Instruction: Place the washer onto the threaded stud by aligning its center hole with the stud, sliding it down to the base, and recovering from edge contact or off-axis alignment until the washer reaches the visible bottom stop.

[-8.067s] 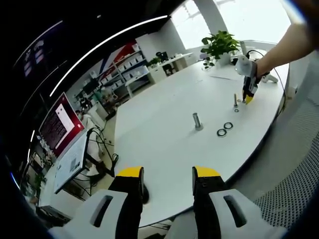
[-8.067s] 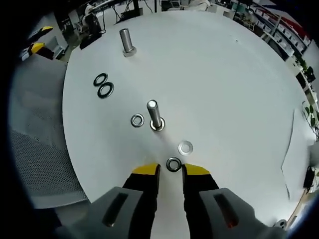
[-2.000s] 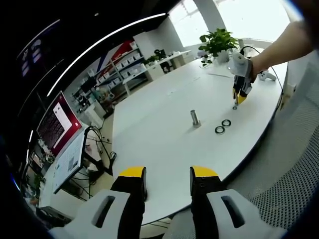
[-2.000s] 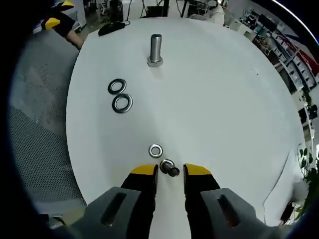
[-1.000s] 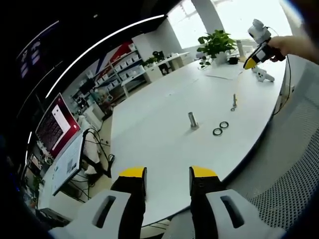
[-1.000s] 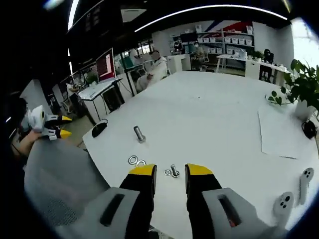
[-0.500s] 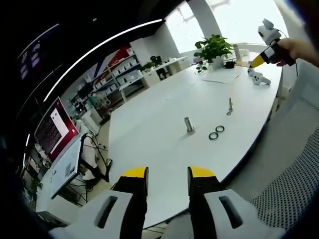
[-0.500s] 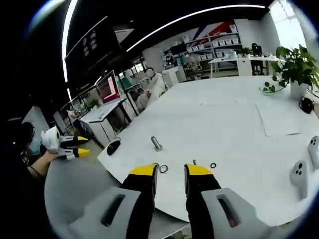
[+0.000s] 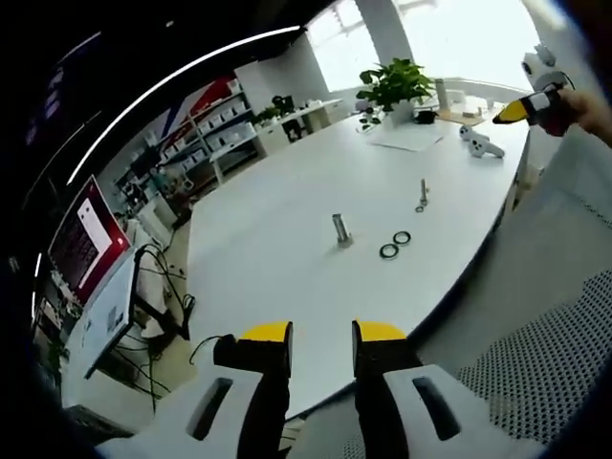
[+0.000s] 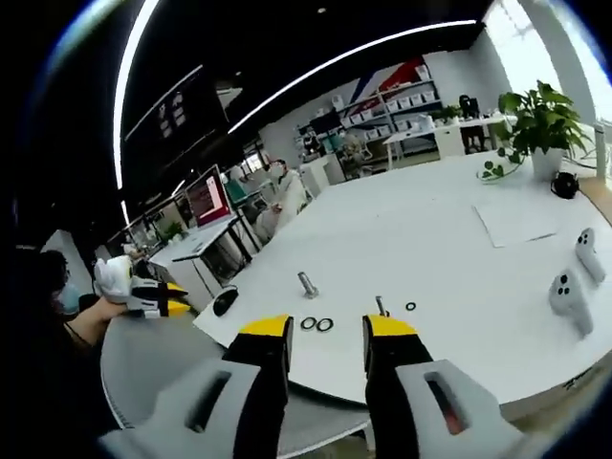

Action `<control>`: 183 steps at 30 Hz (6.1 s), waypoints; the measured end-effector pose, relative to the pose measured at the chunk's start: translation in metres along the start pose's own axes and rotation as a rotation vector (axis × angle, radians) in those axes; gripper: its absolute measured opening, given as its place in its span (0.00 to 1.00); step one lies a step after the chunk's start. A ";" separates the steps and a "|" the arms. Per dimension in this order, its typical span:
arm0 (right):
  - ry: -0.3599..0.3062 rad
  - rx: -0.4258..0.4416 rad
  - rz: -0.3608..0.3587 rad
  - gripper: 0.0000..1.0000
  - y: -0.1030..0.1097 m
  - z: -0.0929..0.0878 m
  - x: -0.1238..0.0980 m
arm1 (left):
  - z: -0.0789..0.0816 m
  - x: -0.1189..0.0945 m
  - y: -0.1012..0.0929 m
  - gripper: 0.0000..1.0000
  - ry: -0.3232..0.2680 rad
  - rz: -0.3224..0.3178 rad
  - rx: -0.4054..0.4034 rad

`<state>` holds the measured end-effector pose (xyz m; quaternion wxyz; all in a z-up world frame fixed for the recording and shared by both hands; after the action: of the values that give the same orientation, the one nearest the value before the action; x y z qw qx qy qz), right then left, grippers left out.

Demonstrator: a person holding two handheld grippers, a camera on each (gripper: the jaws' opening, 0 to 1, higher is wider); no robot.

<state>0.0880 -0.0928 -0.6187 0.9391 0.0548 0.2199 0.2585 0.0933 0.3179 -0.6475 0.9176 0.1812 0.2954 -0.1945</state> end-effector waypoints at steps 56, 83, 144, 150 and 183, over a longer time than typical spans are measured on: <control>0.690 -0.710 0.372 0.22 -0.141 -0.047 0.230 | -0.011 0.007 0.002 0.12 0.160 0.059 -0.015; 0.727 -0.651 0.349 0.15 -0.140 -0.050 0.230 | -0.015 0.009 0.005 0.13 0.179 0.067 -0.008; 0.632 -0.674 0.435 0.15 -0.088 -0.010 0.214 | -0.014 0.009 0.006 0.13 0.163 0.084 0.005; 0.635 -0.681 0.430 0.15 -0.088 -0.010 0.211 | -0.014 0.009 0.006 0.13 0.163 0.084 0.006; 0.757 -0.923 0.438 0.14 -0.077 -0.010 0.220 | -0.014 0.009 0.007 0.13 0.154 0.084 0.008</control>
<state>0.2889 -0.0469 -0.7288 0.6488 -0.4072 0.3860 0.5141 0.0967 0.3280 -0.6619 0.8988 0.2114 0.3566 -0.1426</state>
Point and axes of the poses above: the point that each gripper's makers call its tool centre point, and the gripper's own axes: x roughly forward along the fingers, y roughly to its left, z roughly out of its top, the point moved 9 cm from there along -x, roughly backward along the fingers, and after that the axes turned 7 degrees about -x, right-handed, at the moved point
